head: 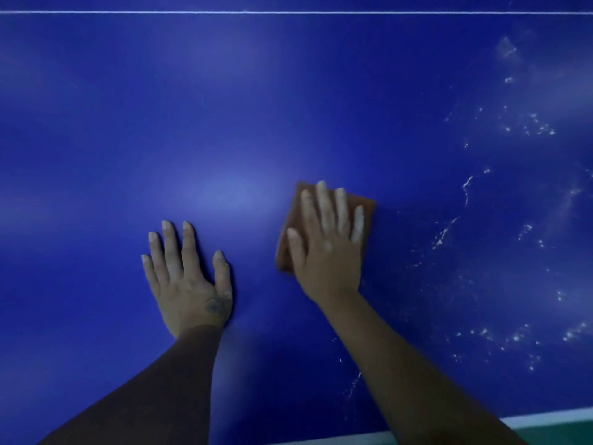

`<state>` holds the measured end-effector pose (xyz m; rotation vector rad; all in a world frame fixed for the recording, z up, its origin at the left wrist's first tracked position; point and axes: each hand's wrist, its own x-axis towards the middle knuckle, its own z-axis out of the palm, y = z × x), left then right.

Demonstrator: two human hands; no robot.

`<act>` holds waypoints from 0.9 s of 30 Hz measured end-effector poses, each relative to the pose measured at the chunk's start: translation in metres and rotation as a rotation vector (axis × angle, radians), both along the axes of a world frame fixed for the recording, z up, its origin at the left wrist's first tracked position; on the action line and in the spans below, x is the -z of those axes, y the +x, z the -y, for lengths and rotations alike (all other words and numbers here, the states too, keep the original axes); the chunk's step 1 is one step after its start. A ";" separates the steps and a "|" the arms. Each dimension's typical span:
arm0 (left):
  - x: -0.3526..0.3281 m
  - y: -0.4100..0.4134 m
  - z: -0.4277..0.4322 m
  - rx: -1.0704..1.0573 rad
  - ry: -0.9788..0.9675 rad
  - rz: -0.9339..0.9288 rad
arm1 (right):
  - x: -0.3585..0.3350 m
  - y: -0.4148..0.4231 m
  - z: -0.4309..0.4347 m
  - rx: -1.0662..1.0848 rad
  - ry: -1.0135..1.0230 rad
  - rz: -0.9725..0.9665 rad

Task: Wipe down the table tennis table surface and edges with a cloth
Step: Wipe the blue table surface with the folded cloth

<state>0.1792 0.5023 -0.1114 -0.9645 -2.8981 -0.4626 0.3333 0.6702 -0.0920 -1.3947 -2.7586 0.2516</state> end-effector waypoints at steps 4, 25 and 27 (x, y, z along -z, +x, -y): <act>-0.002 0.001 0.000 -0.007 0.006 0.004 | 0.003 0.026 -0.008 -0.398 -0.030 -0.060; -0.010 0.003 0.000 0.008 -0.011 0.063 | 0.000 0.047 0.039 -0.113 0.028 -0.023; -0.010 0.002 0.001 0.015 -0.028 0.083 | 0.000 0.063 0.023 -0.228 0.035 -0.044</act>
